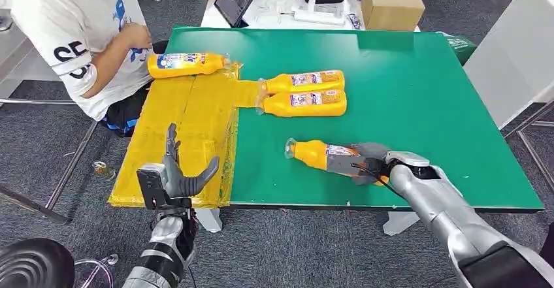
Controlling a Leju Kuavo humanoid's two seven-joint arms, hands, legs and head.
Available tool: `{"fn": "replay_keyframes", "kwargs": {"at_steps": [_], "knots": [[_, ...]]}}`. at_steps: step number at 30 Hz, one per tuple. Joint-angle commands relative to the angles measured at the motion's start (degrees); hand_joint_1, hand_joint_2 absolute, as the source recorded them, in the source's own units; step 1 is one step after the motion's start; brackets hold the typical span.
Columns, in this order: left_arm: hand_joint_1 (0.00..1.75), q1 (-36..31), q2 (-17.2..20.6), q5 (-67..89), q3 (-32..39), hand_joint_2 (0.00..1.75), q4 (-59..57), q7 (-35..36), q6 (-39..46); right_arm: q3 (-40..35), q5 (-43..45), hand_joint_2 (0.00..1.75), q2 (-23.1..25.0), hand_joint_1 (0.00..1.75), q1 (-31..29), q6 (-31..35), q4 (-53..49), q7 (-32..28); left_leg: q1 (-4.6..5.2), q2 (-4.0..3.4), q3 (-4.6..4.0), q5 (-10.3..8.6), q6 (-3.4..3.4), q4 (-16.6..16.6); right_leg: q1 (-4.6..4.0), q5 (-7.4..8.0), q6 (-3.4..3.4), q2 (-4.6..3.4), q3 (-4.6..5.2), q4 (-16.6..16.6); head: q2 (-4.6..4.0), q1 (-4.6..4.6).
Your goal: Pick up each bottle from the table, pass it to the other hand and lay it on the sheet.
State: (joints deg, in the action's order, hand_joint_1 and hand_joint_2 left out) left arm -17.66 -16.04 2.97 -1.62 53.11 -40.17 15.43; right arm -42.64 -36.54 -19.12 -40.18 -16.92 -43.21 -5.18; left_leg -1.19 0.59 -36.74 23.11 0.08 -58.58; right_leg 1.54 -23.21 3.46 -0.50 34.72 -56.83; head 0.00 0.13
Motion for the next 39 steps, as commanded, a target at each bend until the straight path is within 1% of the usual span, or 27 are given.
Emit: {"fn": "replay_keyframes", "kwargs": {"at_steps": [1,5,8,10,11,12,13,14,16,17,18,19,20,21,23,24,25,26,27,28,30,31,32,34,35,36,39], "knots": [[0.0,-1.4,-0.2,0.4,0.2,1.75,-2.9,0.2,-0.4,-5.9,0.7,1.75,-0.1,1.75,-1.8,-0.4,2.6,-0.1,0.01,-0.04,0.12,0.05,-0.05,0.0,-0.02,-0.04,-0.1,0.02,-0.11,0.0,0.0,-0.02],[0.0,-1.4,-0.2,0.4,0.2,1.75,-2.9,0.2,-0.4,-5.9,0.7,1.75,-0.1,1.75,-1.8,-0.4,2.6,-0.1,-0.02,-0.08,0.21,0.09,-0.08,0.0,-0.07,-0.06,-0.18,0.02,-0.22,0.1,0.0,0.02],[0.0,-1.2,-0.2,0.2,0.4,1.75,-2.7,0.2,-0.2,-5.1,1.6,1.75,0.4,1.75,-0.8,3.4,1.6,-0.2,-0.02,-0.07,0.21,0.08,-0.07,0.0,-0.06,-0.05,-0.18,0.02,-0.22,0.1,0.0,0.0],[0.0,-0.1,-0.4,0.0,1.0,1.75,-1.0,0.2,-0.4,2.8,2.5,1.75,3.4,1.75,4.0,17.5,-3.3,-0.9,-0.03,-0.08,0.18,0.07,-0.05,0.0,-0.06,-0.04,-0.14,-0.01,-0.18,0.1,0.0,0.02],[0.0,0.4,-0.5,0.0,1.2,1.75,-0.1,0.2,-1.0,4.9,1.3,1.75,4.7,1.75,6.1,19.9,-5.9,0.0,-0.06,-0.15,0.4,0.15,-0.1,0.1,-0.14,-0.09,-0.3,0.0,-0.41,0.2,0.0,0.0],[0.0,1.4,-0.8,0.0,1.5,1.75,1.8,0.3,-1.3,11.2,-1.5,1.75,8.0,1.75,10.2,31.5,-11.8,-2.2,-0.06,-0.16,0.25,0.09,-0.04,0.1,-0.1,-0.03,-0.18,-0.08,-0.23,0.1,0.0,0.0],[0.0,2.8,-1.0,0.0,1.5,1.75,4.3,1.0,-1.7,16.6,-5.2,1.75,11.6,1.75,15.0,37.8,-19.8,-2.6,-0.07,-0.24,0.22,0.12,-0.02,0.1,-0.11,-0.03,-0.18,-0.17,-0.19,0.1,0.0,0.0],[0.0,3.6,-1.2,-0.1,1.1,1.75,5.9,1.4,-2.1,20.0,-6.9,1.75,14.2,1.75,18.0,41.5,-25.5,-4.1,-0.08,-0.26,0.27,0.15,-0.03,0.1,-0.13,-0.06,-0.23,-0.16,-0.23,0.1,0.0,0.04],[0.0,4.2,-1.3,-0.2,0.6,1.75,7.3,2.3,-2.2,21.8,-9.0,1.75,15.5,1.75,20.7,40.7,-32.3,-2.9,-0.12,-0.44,0.12,0.18,0.02,0.0,-0.16,-0.03,-0.21,-0.37,-0.03,0.0,0.0,0.04],[0.0,4.1,-1.2,-0.2,0.5,1.75,7.2,2.4,-2.2,22.3,-9.2,1.75,15.5,1.75,20.9,40.3,-32.8,-2.8,-0.08,-0.26,0.01,0.12,0.02,0.0,-0.12,-0.04,-0.14,-0.21,0.05,0.0,0.0,0.02],[0.0,4.1,-1.2,-0.3,0.4,1.75,7.1,2.5,-2.3,24.0,-9.1,1.75,16.4,1.75,21.3,43.0,-33.4,-5.0,-0.1,-0.32,0.11,0.23,0.02,0.0,-0.16,-0.14,-0.23,-0.24,-0.01,-0.1,0.0,0.0],[0.0,4.2,-1.3,-1.5,-0.1,1.75,7.7,3.0,-3.3,27.4,-7.9,1.75,18.8,1.75,22.9,49.9,-35.8,-10.7,-0.12,-0.19,0.23,0.28,0.0,0.0,-0.2,-0.23,-0.3,-0.07,-0.15,-0.1,0.0,-0.09],[0.0,4.3,-1.5,-2.9,-0.5,1.75,8.2,4.0,-4.2,29.9,-4.1,1.75,21.0,1.4,24.6,54.3,-39.3,-15.5,-0.09,0.03,-0.07,0.09,0.04,0.0,-0.14,-0.1,-0.15,0.08,0.17,0.0,0.0,-0.07],[0.0,4.2,-1.7,-5.9,-0.9,1.75,8.6,6.5,-6.6,31.3,-4.4,1.75,22.2,1.05,26.1,56.7,-42.4,-17.0,-0.09,-0.03,-0.1,0.09,0.04,0.0,-0.13,-0.12,-0.15,0.07,0.21,0.0,0.0,-0.04],[0.0,3.7,-1.5,-11.1,-2.8,1.75,8.9,9.9,-10.5,37.4,-3.9,1.75,27.1,1.52,29.6,56.9,-48.6,-23.4,-0.11,0.31,-0.31,0.05,0.04,0.0,-0.14,-0.19,-0.16,0.34,0.29,-0.1,0.0,-0.02],[0.0,3.5,-1.3,-13.9,-3.8,1.75,8.9,11.6,-13.0,39.7,-3.7,1.75,28.9,1.75,30.9,56.9,-50.0,-26.6,-0.14,0.31,-0.05,0.25,-0.04,-0.1,-0.22,-0.38,-0.3,0.42,-0.03,-0.1,0.0,0.09],[0.0,3.5,-1.1,-14.7,-4.5,1.75,9.1,11.9,-13.7,40.3,-3.0,1.75,29.3,1.75,31.6,56.9,-50.0,-27.3,-0.1,0.26,-0.31,0.11,0.03,0.0,-0.13,-0.26,-0.18,0.33,0.25,-0.1,0.0,0.02],[0.0,3.8,-0.8,-16.0,-5.4,1.75,9.8,12.5,-14.7,39.9,-1.2,1.75,28.7,1.75,32.1,56.9,-49.3,-27.4,-0.12,0.29,-0.35,0.06,0.06,0.0,-0.15,-0.21,-0.13,0.37,0.25,-0.1,0.0,0.02],[0.0,4.5,-0.4,-17.9,-6.4,1.75,11.0,13.4,-16.6,39.6,0.6,1.75,28.0,1.75,32.3,56.9,-47.3,-27.2,-0.13,0.32,-0.13,0.17,0.02,0.0,-0.19,-0.32,-0.22,0.43,0.01,0.0,0.0,0.0],[0.0,5.3,0.0,-18.9,-7.5,1.75,12.5,13.8,-17.4,38.5,3.1,1.75,27.0,1.75,32.4,56.9,-45.8,-27.4,-0.1,0.39,-0.23,0.07,0.04,0.1,-0.13,-0.23,-0.15,0.48,0.12,0.0,0.0,0.0],[0.0,6.9,0.5,-20.0,-9.1,1.75,15.6,14.2,-18.8,38.2,4.0,1.75,26.7,1.75,32.6,56.9,-42.6,-28.5,-0.13,0.37,-0.1,0.11,0.03,0.1,-0.16,-0.25,-0.19,0.47,-0.02,0.1,0.0,0.0],[0.0,8.0,0.9,-21.0,-10.6,1.75,17.7,14.8,-20.6,37.4,5.4,1.75,26.5,1.75,33.0,55.2,-40.4,-28.2,-0.12,0.33,-0.02,0.15,0.0,0.1,-0.16,-0.28,-0.22,0.45,-0.12,0.1,0.0,0.02],[0.0,8.7,1.0,-21.1,-11.2,1.75,18.9,14.9,-20.6,37.2,5.8,1.75,26.6,1.75,33.2,55.6,-39.2,-29.3,-0.11,0.29,-0.13,0.11,0.03,0.1,-0.13,-0.24,-0.1,0.37,0.01,0.1,0.0,0.0],[0.0,8.7,1.0,-21.1,-11.2,1.75,18.9,14.9,-20.6,37.2,5.8,1.75,26.6,1.75,33.2,55.6,-39.2,-29.3,-0.12,0.14,0.15,0.24,-0.04,0.1,-0.18,-0.32,-0.22,0.29,-0.25,0.1,0.0,0.04],[0.0,8.7,1.0,-21.1,-11.2,1.75,18.9,14.9,-20.6,37.2,5.8,1.75,26.6,1.75,33.2,55.6,-39.2,-29.3,-0.06,0.19,-0.16,0.12,0.03,0.1,-0.08,-0.24,-0.1,0.27,0.07,0.0,0.0,0.02],[0.0,8.8,1.2,-21.5,-11.6,1.75,19.2,15.0,-21.4,37.0,6.1,1.75,26.7,1.75,33.1,54.9,-38.7,-29.0,-0.1,0.1,0.0,0.21,0.01,0.1,-0.13,-0.28,-0.17,0.21,-0.07,0.1,0.0,0.0],[0.0,10.5,2.1,-22.4,-14.8,1.75,22.9,14.9,-24.5,35.4,8.1,1.75,27.5,1.75,33.8,50.3,-33.7,-29.3,-0.07,0.24,-0.17,0.1,0.04,0.1,-0.09,-0.22,-0.07,0.33,0.1,0.1,0.0,0.0]]}}
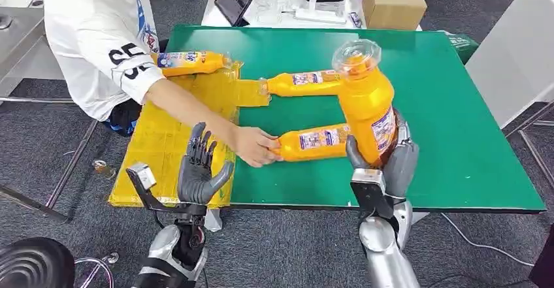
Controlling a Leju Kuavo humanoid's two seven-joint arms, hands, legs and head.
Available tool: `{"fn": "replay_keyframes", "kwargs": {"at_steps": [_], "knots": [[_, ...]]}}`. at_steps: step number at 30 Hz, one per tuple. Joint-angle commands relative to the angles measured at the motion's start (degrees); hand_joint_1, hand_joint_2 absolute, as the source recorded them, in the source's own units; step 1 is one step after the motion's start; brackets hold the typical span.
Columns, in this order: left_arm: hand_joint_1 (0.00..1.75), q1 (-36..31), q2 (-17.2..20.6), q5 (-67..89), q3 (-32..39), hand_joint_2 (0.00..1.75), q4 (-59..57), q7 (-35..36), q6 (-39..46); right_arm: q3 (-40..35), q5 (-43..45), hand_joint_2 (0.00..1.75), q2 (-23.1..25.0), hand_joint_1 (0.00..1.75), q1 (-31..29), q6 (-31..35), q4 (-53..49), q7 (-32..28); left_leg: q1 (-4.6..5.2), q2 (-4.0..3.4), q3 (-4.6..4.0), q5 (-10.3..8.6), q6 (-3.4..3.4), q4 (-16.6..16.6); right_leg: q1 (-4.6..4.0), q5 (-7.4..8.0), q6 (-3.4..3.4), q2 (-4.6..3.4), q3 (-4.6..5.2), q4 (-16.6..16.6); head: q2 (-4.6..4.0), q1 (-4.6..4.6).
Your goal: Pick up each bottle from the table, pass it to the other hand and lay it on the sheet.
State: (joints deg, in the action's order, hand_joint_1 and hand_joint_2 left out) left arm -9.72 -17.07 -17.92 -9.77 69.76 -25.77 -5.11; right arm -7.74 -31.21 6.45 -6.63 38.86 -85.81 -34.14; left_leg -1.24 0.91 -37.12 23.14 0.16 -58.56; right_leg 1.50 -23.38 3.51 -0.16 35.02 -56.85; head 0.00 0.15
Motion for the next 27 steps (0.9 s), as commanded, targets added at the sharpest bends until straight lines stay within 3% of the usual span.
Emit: {"fn": "replay_keyframes", "kwargs": {"at_steps": [1,3,10,12,14,16,27], "knots": [[0.0,3.1,3.4,-1.5,-7.4,1.75,7.1,0.6,-4.4,0.0,3.7,1.75,2.2,1.75,0.3,-6.8,10.6,-1.0,-0.05,-0.14,0.38,0.13,-0.05,0.1,-0.09,-0.09,-0.19,-0.05,-0.37,0.1,0.0,-0.02],[0.0,3.6,4.2,1.4,-9.7,1.75,8.4,-1.3,-5.1,-1.3,4.6,1.75,3.2,1.75,0.2,-8.7,15.1,-2.7,-0.07,-0.26,0.48,0.18,-0.07,0.1,-0.12,-0.09,-0.21,-0.15,-0.44,0.2,0.0,-0.02],[0.0,3.1,4.4,2.0,-9.8,1.75,7.7,-1.3,-5.4,-1.6,4.5,1.75,3.2,1.75,0.1,-9.3,15.4,-3.1,-0.03,-0.12,0.17,0.07,-0.04,0.1,-0.05,-0.04,-0.11,-0.07,-0.18,0.1,0.0,0.0],[0.0,2.8,4.5,3.0,-10.8,1.75,6.3,-1.1,-6.3,-3.2,4.1,1.75,3.9,1.75,-0.2,-11.3,18.4,-3.1,-0.04,-0.25,0.47,0.18,-0.08,0.1,-0.09,-0.1,-0.22,-0.14,-0.45,0.1,0.0,0.0],[0.0,2.5,4.4,3.8,-11.8,1.75,4.6,-1.0,-7.2,-5.7,2.4,1.75,4.9,1.75,-1.2,-11.2,22.5,-3.6,-0.03,-0.15,0.21,0.06,-0.02,0.1,-0.05,-0.03,-0.11,-0.1,-0.2,0.1,0.0,-0.02],[0.0,2.1,4.4,4.5,-12.6,1.75,3.5,-1.1,-7.9,-8.0,1.4,1.75,5.3,1.75,-2.4,-11.4,25.5,-3.6,-0.06,-0.33,0.52,0.15,-0.06,0.2,-0.11,-0.06,-0.23,-0.23,-0.47,0.2,0.0,0.0],[0.0,0.9,4.2,7.9,-15.4,1.75,-1.4,0.2,-8.2,-14.2,-1.9,1.75,7.6,1.75,-5.5,-10.4,31.7,-2.5,-0.05,-0.33,0.51,0.16,-0.07,0.1,-0.1,-0.08,-0.23,-0.22,-0.44,0.1,0.0,0.0]]}}
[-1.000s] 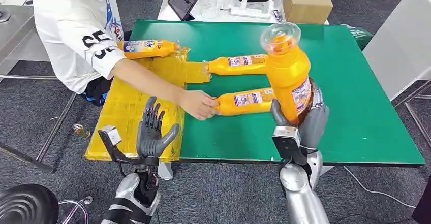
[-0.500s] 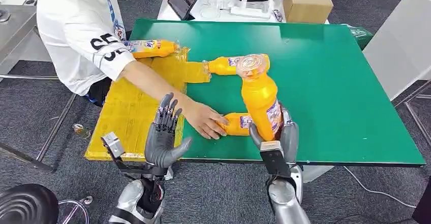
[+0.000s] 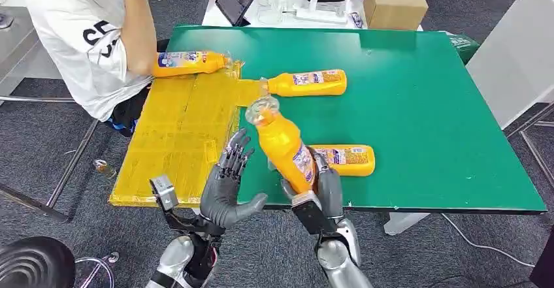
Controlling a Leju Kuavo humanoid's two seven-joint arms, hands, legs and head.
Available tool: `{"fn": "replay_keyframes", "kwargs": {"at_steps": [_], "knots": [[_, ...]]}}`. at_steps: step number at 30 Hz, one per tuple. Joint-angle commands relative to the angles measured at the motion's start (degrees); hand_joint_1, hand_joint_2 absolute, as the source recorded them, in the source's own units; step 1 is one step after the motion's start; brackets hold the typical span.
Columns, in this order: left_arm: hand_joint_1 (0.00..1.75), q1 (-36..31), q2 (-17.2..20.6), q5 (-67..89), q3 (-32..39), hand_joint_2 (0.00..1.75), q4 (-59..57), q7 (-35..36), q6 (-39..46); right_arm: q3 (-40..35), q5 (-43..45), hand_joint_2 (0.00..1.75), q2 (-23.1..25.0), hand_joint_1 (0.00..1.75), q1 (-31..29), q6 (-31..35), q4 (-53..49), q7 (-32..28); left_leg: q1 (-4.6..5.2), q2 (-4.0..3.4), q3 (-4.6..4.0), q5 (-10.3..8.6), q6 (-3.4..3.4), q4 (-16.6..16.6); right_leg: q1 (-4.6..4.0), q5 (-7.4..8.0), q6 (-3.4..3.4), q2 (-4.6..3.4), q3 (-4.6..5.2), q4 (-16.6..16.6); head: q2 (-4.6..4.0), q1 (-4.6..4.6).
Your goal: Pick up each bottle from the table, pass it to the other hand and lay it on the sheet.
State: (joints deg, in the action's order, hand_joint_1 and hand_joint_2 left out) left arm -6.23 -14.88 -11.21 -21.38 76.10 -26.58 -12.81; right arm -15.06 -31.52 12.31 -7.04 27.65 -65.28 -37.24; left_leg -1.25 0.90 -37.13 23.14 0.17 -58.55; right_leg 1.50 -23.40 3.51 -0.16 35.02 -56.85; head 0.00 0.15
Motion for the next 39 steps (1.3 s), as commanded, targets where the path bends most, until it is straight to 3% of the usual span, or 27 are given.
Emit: {"fn": "replay_keyframes", "kwargs": {"at_steps": [1,6,15,16,21,28,39], "knots": [[0.0,-2.6,2.0,1.2,-3.7,1.75,-7.8,1.0,-0.5,-6.9,-1.6,1.75,1.7,1.75,-5.1,0.8,11.2,0.6,0.01,-0.14,0.25,0.07,-0.04,0.1,-0.03,-0.03,-0.12,-0.08,-0.21,0.1,0.0,0.0],[0.0,-2.7,2.1,1.1,-3.6,1.75,-7.7,1.0,-0.6,-6.9,-1.5,1.75,1.4,1.75,-5.1,0.7,11.2,0.6,0.01,-0.17,0.28,0.08,-0.06,0.1,-0.03,-0.04,-0.13,-0.11,-0.23,0.1,0.0,0.0],[0.0,-4.3,1.5,-2.0,-2.9,1.75,-11.0,2.6,-2.3,-14.4,-5.9,1.75,2.8,1.75,-6.7,4.1,16.5,1.3,-0.03,-0.21,0.32,0.11,-0.05,0.1,-0.07,-0.05,-0.17,-0.14,-0.25,0.1,0.0,0.0],[0.0,-4.4,1.4,-3.3,-2.5,1.75,-11.4,3.3,-2.8,-15.1,-5.6,1.75,2.8,1.75,-6.8,4.2,17.1,1.4,-0.06,-0.36,0.66,0.23,-0.09,0.1,-0.15,-0.13,-0.33,-0.21,-0.57,0.2,0.0,0.0],[0.0,-4.9,0.5,-14.5,-0.1,1.75,-14.8,6.9,-7.3,-18.1,-6.2,1.75,2.5,1.75,-7.0,4.8,20.3,1.5,-0.02,-0.13,0.26,0.07,-0.05,0.1,-0.05,-0.03,-0.11,-0.07,-0.21,0.1,0.0,0.02],[0.0,-7.1,-1.2,-22.5,3.1,1.75,-15.5,9.2,-2.3,-19.2,-6.6,1.75,3.1,1.75,-6.7,10.0,23.4,1.1,-0.06,-0.09,0.42,0.15,-0.1,0.0,-0.12,-0.12,-0.22,0.03,-0.4,0.1,0.0,-0.02],[0.0,-8.6,-1.3,-23.6,2.7,1.75,-14.8,8.5,0.4,-20.1,-4.9,1.75,3.4,1.75,-7.1,7.7,25.4,0.5,-0.03,0.02,0.17,0.04,-0.04,0.0,-0.06,-0.08,-0.12,0.09,-0.12,0.0,0.0,0.0]]}}
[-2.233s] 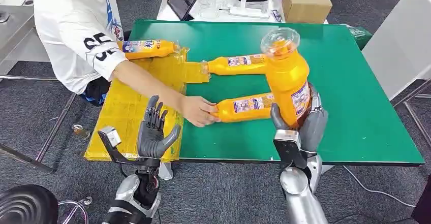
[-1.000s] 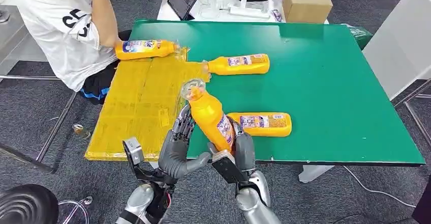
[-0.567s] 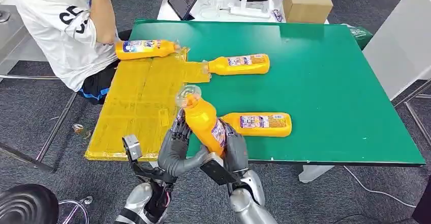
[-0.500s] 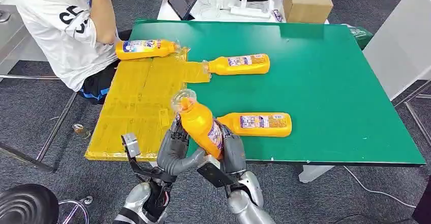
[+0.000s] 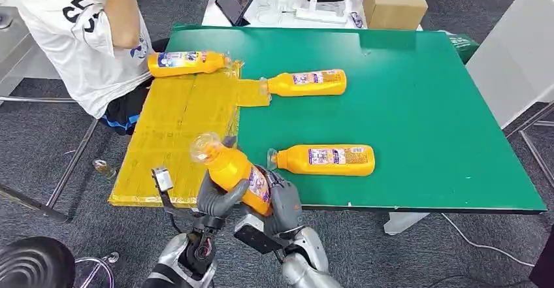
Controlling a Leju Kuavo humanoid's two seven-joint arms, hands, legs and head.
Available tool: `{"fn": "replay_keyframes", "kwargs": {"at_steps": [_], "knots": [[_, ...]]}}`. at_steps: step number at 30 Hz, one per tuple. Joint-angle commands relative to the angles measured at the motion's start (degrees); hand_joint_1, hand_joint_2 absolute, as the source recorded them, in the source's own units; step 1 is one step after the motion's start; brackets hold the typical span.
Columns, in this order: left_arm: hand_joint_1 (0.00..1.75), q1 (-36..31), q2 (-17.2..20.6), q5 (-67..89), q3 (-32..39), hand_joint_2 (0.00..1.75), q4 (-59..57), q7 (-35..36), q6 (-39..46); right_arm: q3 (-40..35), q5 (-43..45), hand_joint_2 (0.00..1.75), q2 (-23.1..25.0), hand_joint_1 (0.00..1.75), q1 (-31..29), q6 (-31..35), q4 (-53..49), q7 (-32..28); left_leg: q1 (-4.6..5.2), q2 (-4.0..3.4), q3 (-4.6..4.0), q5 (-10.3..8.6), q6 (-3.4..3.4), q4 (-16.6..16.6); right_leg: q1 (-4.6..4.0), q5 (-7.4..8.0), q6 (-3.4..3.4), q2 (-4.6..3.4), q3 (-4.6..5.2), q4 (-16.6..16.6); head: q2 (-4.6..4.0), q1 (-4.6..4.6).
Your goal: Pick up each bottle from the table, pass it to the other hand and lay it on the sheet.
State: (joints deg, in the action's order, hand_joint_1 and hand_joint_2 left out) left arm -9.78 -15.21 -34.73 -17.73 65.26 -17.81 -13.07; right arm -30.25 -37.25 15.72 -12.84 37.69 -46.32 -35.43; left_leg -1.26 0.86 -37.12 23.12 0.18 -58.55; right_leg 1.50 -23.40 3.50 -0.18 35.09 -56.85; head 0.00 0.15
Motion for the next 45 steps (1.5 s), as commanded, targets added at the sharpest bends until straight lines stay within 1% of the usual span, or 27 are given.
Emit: {"fn": "replay_keyframes", "kwargs": {"at_steps": [1,3,4,5,6,10,11,12,13,14,15,18,19,20,22,23,27,30,31,35,37,38,39,40,42,44,45], "knots": [[0.0,-5.1,-0.9,-0.1,-0.9,1.75,-4.0,-0.3,0.7,-4.9,0.9,1.75,0.0,1.75,-1.3,-2.4,6.5,-1.3,-0.05,0.06,0.3,0.13,-0.09,0.0,-0.1,-0.15,-0.17,0.15,-0.37,0.1,0.0,0.0],[0.0,-4.9,-0.7,1.1,-1.5,1.75,-3.4,-1.6,1.3,-4.9,2.3,1.75,0.0,1.75,-1.4,-4.8,6.7,-1.5,-0.03,0.07,0.15,0.06,-0.05,0.0,-0.06,-0.08,-0.11,0.13,-0.2,0.0,0.0,0.02],[0.0,-4.9,-0.7,2.3,-1.8,1.75,-3.0,-2.6,1.8,-4.6,3.1,1.75,0.1,1.75,-1.3,-5.7,6.6,-1.7,-0.07,0.03,0.51,0.22,-0.13,0.0,-0.15,-0.22,-0.26,0.16,-0.59,0.1,0.0,0.0],[0.0,-4.7,-0.6,4.2,-2.3,1.75,-2.2,-3.7,3.2,-4.6,4.0,1.75,0.1,1.75,-1.3,-7.1,6.4,-2.0,-0.05,0.07,0.24,0.1,-0.07,0.0,-0.09,-0.12,-0.15,0.15,-0.31,0.1,0.0,0.02],[0.0,-4.7,-0.4,8.1,-3.1,1.75,-1.3,-6.4,5.3,-3.9,5.8,1.75,0.4,1.75,-1.1,-9.2,6.1,-2.2,-0.05,0.06,0.34,0.15,-0.1,0.0,-0.11,-0.17,-0.2,0.17,-0.42,0.1,0.0,0.0],[0.0,-4.3,0.0,14.5,-4.7,1.75,0.9,-8.9,7.6,-3.7,7.2,1.75,0.4,1.75,-1.2,-11.8,5.3,-2.1,-0.03,0.07,0.07,0.05,-0.04,0.0,-0.05,-0.07,-0.11,0.13,-0.11,0.0,0.0,-0.02],[0.0,-4.2,0.2,16.5,-5.1,1.75,1.5,-9.7,8.2,-3.7,7.3,1.75,0.4,1.75,-1.3,-12.3,5.2,-1.9,-0.07,0.04,0.37,0.2,-0.1,0.0,-0.14,-0.21,-0.25,0.17,-0.44,0.0,0.0,0.0],[0.0,-4.1,0.2,17.3,-5.2,1.75,1.8,-9.9,8.3,-3.7,7.5,1.75,0.4,1.75,-1.4,-12.6,5.2,-1.9,-0.05,0.07,0.12,0.07,-0.06,0.0,-0.09,-0.09,-0.13,0.14,-0.18,0.0,0.0,0.0],[0.35,-3.9,0.1,17.8,-5.1,1.75,1.9,-9.6,8.4,-3.8,7.4,1.75,0.4,1.75,-1.4,-12.7,5.1,-1.7,-0.06,0.04,0.25,0.14,-0.08,0.0,-0.12,-0.15,-0.19,0.14,-0.3,0.0,0.0,0.0],[1.52,-3.9,0.3,19.8,-5.6,1.75,2.4,-10.5,8.8,-3.9,7.4,1.75,0.4,1.75,-1.5,-13.1,5.1,-1.7,-0.03,0.06,0.23,0.12,-0.08,0.0,-0.08,-0.14,-0.16,0.15,-0.28,0.0,0.0,-0.02],[1.75,-3.8,0.2,20.0,-5.6,1.75,2.4,-10.0,8.2,-3.9,7.5,1.75,0.5,1.75,-1.5,-13.4,5.0,-1.7,-0.05,0.05,0.34,0.18,-0.11,0.0,-0.11,-0.19,-0.2,0.16,-0.4,0.0,0.0,0.02],[1.75,-4.7,2.1,22.4,-8.3,1.75,0.3,-7.4,3.1,-3.8,7.8,1.75,0.5,1.75,-1.6,-14.0,5.1,-2.0,-0.02,0.06,0.13,0.07,-0.06,0.0,-0.06,-0.09,-0.12,0.13,-0.18,0.0,0.0,-0.02],[1.75,-5.0,2.5,21.2,-8.6,1.75,-1.0,-6.4,0.2,-3.8,7.9,1.75,0.6,1.75,-1.7,-14.1,5.1,-2.1,-0.07,0.02,0.45,0.23,-0.13,0.0,-0.14,-0.22,-0.26,0.15,-0.52,0.1,0.0,0.0],[1.75,-5.2,2.8,20.7,-8.4,1.75,-2.1,-6.2,-1.1,-3.7,8.0,1.75,0.6,1.75,-1.9,-14.2,5.3,-2.3,-0.03,0.07,0.24,0.09,-0.07,0.0,-0.07,-0.12,-0.16,0.15,-0.29,0.1,0.0,0.0],[1.75,-5.3,2.9,20.7,-8.4,1.75,-2.5,-6.5,-1.4,-3.7,8.0,1.75,0.6,1.75,-1.9,-14.2,5.3,-2.3,0.0,0.05,0.11,0.03,-0.04,0.0,-0.02,-0.06,-0.09,0.11,-0.13,0.0,0.0,0.0],[1.75,-5.3,2.9,20.7,-8.4,1.75,-2.5,-6.5,-1.4,-3.7,8.0,1.75,0.6,1.75,-1.9,-14.2,5.3,-2.3,-0.04,0.04,0.25,0.1,-0.06,0.0,-0.08,-0.12,-0.16,0.13,-0.28,0.0,0.0,0.0],[1.75,-7.1,4.3,18.7,-10.7,1.75,-10.3,-2.6,-9.4,-2.9,8.4,1.75,0.9,1.75,-2.4,-13.5,6.3,-3.6,-0.01,0.01,0.19,0.05,-0.06,0.0,-0.05,-0.08,-0.12,0.11,-0.2,0.1,0.0,-0.02],[1.75,-8.3,4.8,17.0,-11.6,1.75,-15.1,-2.8,-12.6,-2.7,8.0,1.75,1.0,1.75,-2.9,-12.1,7.1,-3.9,-0.01,-0.02,0.44,0.11,-0.11,0.1,-0.07,-0.13,-0.19,0.11,-0.45,0.1,0.0,0.02],[1.75,-8.6,5.1,16.4,-11.6,1.75,-15.9,-2.4,-13.3,-2.7,8.0,1.75,1.1,1.75,-3.0,-12.2,7.4,-3.9,0.0,-0.03,0.32,0.08,-0.09,0.1,-0.04,-0.1,-0.15,0.08,-0.32,0.1,0.0,0.0],[1.75,-9.2,5.3,16.2,-11.6,1.75,-16.6,-2.6,-12.6,-2.5,7.9,1.75,1.2,1.75,-3.2,-11.4,7.7,-4.0,-0.01,-0.12,0.33,0.13,-0.09,0.0,-0.06,-0.11,-0.17,0.0,-0.32,0.1,0.0,-0.02],[1.75,-9.0,5.4,17.1,-11.4,1.75,-15.4,-2.2,-10.1,-2.1,8.4,1.75,1.2,1.75,-3.0,-10.8,7.1,-4.3,0.03,-0.08,0.07,0.02,-0.04,0.0,0.01,-0.03,-0.07,-0.02,-0.05,0.0,0.0,0.02],[1.75,-8.9,5.3,17.5,-11.4,1.75,-15.0,-2.3,-9.3,-2.1,8.3,1.75,1.2,1.75,-3.0,-10.8,6.8,-4.2,-0.01,-0.12,0.28,0.13,-0.08,0.0,-0.06,-0.1,-0.16,-0.02,-0.28,0.0,0.0,0.02],[1.75,-8.8,5.2,17.8,-11.2,1.75,-14.5,-2.2,-8.6,-2.0,8.4,1.75,1.1,1.75,-2.9,-10.6,6.4,-4.1,0.03,-0.14,0.22,0.1,-0.07,0.0,-0.01,-0.08,-0.13,-0.05,-0.19,0.0,0.0,-0.02],[1.75,-8.6,5.1,18.6,-10.7,1.75,-13.6,-2.8,-6.7,-1.7,9.1,1.75,1.1,0.84,-2.7,-10.7,5.5,-4.3,-0.01,-0.17,0.33,0.16,-0.09,0.0,-0.07,-0.13,-0.19,-0.05,-0.31,0.0,0.0,0.0],[1.75,-8.6,4.9,18.7,-10.5,1.75,-13.0,-2.8,-6.5,-1.7,9.1,1.75,1.1,0.84,-2.7,-10.9,5.1,-4.2,0.01,-0.1,0.08,0.06,-0.05,0.0,-0.02,-0.05,-0.09,-0.03,-0.09,0.0,0.0,0.0],[1.75,-8.7,4.9,18.7,-10.4,1.75,-12.9,-2.8,-6.5,-1.7,9.1,1.75,1.1,0.84,-2.7,-10.9,5.1,-4.2,-0.01,-0.13,0.13,0.1,-0.07,0.0,-0.04,-0.07,-0.12,-0.06,-0.14,0.0,0.0,0.02],[1.75,-8.3,4.8,18.4,-9.8,1.75,-12.1,-2.5,-6.0,-1.6,9.5,1.75,0.9,0.0,-2.5,-11.6,4.2,-3.9,-0.01,-0.17,0.3,0.18,-0.1,0.0,-0.07,-0.14,-0.19,-0.06,-0.31,0.0,0.0,0.02]]}}
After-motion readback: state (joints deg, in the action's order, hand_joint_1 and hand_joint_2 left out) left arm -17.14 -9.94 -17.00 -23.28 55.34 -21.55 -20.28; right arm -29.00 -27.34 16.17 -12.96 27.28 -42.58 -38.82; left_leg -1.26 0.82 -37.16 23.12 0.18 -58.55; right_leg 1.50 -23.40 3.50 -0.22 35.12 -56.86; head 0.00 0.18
